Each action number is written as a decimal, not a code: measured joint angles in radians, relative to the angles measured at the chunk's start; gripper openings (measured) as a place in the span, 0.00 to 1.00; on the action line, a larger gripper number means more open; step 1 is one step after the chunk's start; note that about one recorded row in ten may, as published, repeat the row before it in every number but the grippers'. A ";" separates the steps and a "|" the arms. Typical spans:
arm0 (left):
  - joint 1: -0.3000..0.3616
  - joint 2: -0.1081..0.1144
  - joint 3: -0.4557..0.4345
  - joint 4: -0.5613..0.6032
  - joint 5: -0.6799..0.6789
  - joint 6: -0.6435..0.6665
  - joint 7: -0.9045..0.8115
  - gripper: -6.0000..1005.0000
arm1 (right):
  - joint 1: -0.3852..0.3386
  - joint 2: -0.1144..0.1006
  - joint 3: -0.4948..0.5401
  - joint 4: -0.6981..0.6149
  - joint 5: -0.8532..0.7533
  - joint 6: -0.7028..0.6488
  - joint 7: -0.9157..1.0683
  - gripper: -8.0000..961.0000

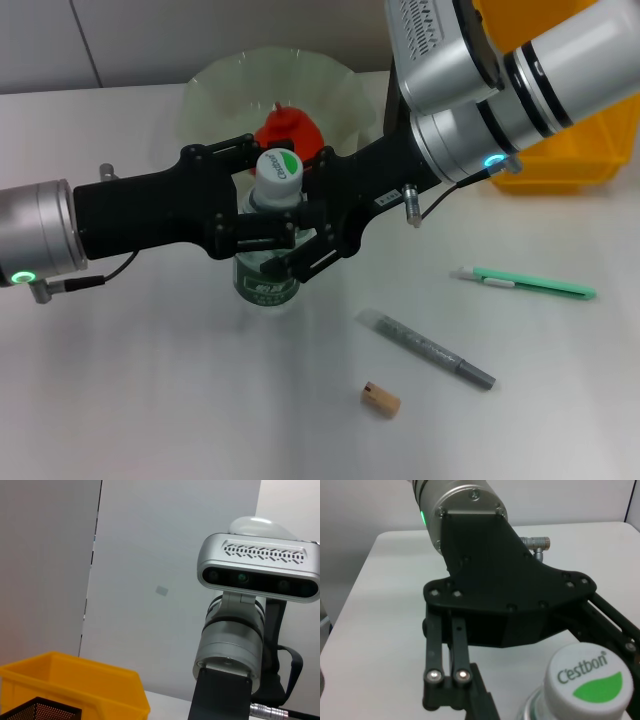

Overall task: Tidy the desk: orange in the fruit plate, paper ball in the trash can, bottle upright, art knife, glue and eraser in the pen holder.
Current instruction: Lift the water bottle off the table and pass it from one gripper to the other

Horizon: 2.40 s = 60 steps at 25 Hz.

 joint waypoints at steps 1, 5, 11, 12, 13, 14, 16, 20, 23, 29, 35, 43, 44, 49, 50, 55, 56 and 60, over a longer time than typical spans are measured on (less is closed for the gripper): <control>0.003 0.001 -0.004 0.002 0.000 0.004 0.002 0.86 | 0.000 0.000 0.000 0.000 0.000 0.001 0.000 0.83; 0.006 0.002 -0.007 0.004 0.000 0.005 0.005 0.84 | 0.000 0.000 0.000 0.000 0.001 0.001 0.000 0.83; 0.008 0.003 -0.008 0.005 0.000 -0.001 0.007 0.77 | 0.000 0.000 0.000 0.001 0.002 0.002 0.000 0.83; 0.008 0.003 -0.008 0.004 0.000 -0.002 0.007 0.75 | 0.000 0.000 0.000 0.001 0.002 0.002 0.000 0.83; 0.008 0.003 -0.008 0.004 -0.001 -0.005 0.006 0.74 | 0.000 0.000 0.000 0.001 0.002 0.002 0.000 0.83; 0.008 0.003 -0.008 0.004 -0.001 -0.005 0.006 0.72 | 0.000 0.000 0.000 0.000 0.002 0.002 -0.001 0.83; 0.009 0.003 -0.009 0.005 -0.001 -0.012 0.001 0.69 | -0.001 0.000 0.000 0.001 0.003 0.002 -0.002 0.83; 0.008 0.003 -0.009 0.005 -0.001 -0.012 -0.001 0.56 | -0.002 0.001 0.000 0.000 0.005 0.002 -0.003 0.83; 0.008 0.003 -0.010 0.006 -0.002 -0.013 -0.002 0.54 | -0.002 0.002 0.000 -0.002 0.006 0.002 -0.003 0.83; 0.007 0.003 -0.015 0.006 -0.003 -0.016 -0.005 0.50 | -0.005 0.003 0.000 -0.009 0.006 0.003 -0.003 0.83; 0.007 0.003 -0.015 0.006 -0.004 -0.025 -0.006 0.48 | -0.006 0.003 0.000 -0.009 0.006 0.004 -0.003 0.83; 0.007 0.005 -0.017 0.006 -0.005 -0.038 -0.007 0.47 | -0.010 0.003 0.009 -0.009 0.006 0.004 -0.002 0.83; 0.007 0.005 -0.017 0.006 -0.005 -0.039 -0.007 0.47 | -0.011 0.003 0.011 -0.009 0.007 0.004 0.000 0.83; 0.006 0.006 -0.017 0.006 -0.009 -0.040 -0.015 0.47 | -0.019 0.003 0.011 -0.009 0.027 0.011 0.002 0.83; 0.006 0.007 -0.017 0.006 -0.008 -0.040 -0.016 0.46 | -0.021 0.003 0.011 -0.010 0.031 0.011 0.001 0.83; 0.006 0.008 -0.019 0.006 -0.006 -0.040 -0.018 0.46 | -0.036 0.004 0.003 -0.033 0.047 0.012 0.001 0.83; 0.006 0.008 -0.019 0.007 -0.006 -0.040 -0.018 0.46 | -0.038 0.004 0.002 -0.036 0.047 0.012 0.003 0.83; 0.006 0.007 -0.020 0.008 -0.006 -0.040 -0.018 0.46 | -0.042 0.006 0.003 -0.039 0.051 0.013 0.004 0.83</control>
